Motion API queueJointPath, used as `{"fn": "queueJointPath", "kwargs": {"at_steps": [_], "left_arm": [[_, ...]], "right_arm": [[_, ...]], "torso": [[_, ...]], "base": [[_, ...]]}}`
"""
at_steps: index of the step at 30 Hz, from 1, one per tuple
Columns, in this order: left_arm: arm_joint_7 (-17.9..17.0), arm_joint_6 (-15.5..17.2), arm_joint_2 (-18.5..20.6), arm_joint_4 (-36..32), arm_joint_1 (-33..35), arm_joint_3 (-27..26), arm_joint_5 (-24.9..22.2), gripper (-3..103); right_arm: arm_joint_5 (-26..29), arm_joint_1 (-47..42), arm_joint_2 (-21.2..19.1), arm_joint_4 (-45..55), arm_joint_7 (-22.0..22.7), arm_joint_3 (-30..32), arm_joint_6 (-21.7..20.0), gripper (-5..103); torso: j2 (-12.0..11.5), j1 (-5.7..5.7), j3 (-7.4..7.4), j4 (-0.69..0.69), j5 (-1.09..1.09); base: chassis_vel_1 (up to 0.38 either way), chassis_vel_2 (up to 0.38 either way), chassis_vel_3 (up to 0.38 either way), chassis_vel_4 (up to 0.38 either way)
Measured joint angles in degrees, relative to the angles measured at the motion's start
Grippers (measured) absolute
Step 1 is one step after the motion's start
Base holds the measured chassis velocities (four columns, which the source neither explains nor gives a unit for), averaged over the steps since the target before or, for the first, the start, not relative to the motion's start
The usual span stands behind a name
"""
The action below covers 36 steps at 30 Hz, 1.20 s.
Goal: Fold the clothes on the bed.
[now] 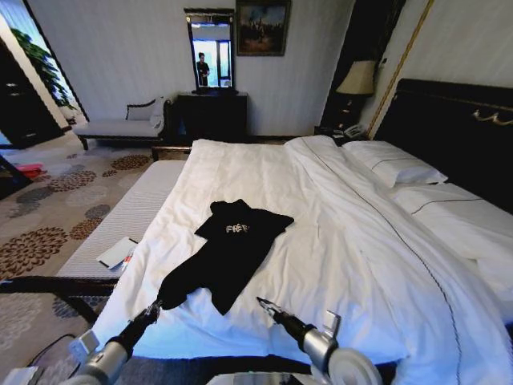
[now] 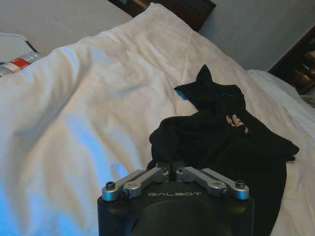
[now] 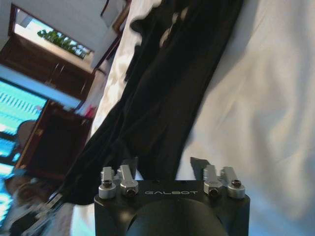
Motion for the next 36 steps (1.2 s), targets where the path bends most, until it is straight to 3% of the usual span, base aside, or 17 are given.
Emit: {"fn": "queueJointPath", "kwargs": {"at_steps": [9,12,29,33,36], "left_arm": [[-0.76,0.23,-0.38,-0.97,-0.71,2.83,3.21,1],[-1.21,0.26,-0.39,-1.02,-1.07,3.71,3.69,1],[-1.17,0.29,-0.15,-1.3,-0.46,3.62,4.13,1],[-0.99,0.23,-0.31,-1.22,-0.41,3.67,4.13,1],[-0.92,0.19,-0.34,-1.0,-0.57,3.86,4.2,1]], "right_arm": [[2.86,6.29,3.74,-7.93,1.4,-4.07,-0.19,96],[4.02,8.17,4.8,-9.59,2.19,-4.49,-0.15,99],[0.41,9.81,8.5,-15.43,2.35,-7.79,0.44,103],[-0.37,9.79,8.82,-16.02,2.28,-8.01,1.03,84],[-0.39,9.8,8.63,-16.03,2.26,-7.93,1.25,78]], "torso": [[0.0,0.0,0.0,0.0,0.0],[0.0,0.0,0.0,0.0,0.0],[0.0,0.0,-0.01,-0.01,0.0],[0.0,0.0,-0.01,-0.01,-0.01],[0.0,0.0,-0.01,0.0,0.0]], "base": [[0.0,0.0,0.0,0.0],[0.0,0.0,0.0,0.0],[0.0,0.0,0.0,0.0],[0.0,0.0,0.0,0.0],[0.0,0.0,0.0,0.0]]}}
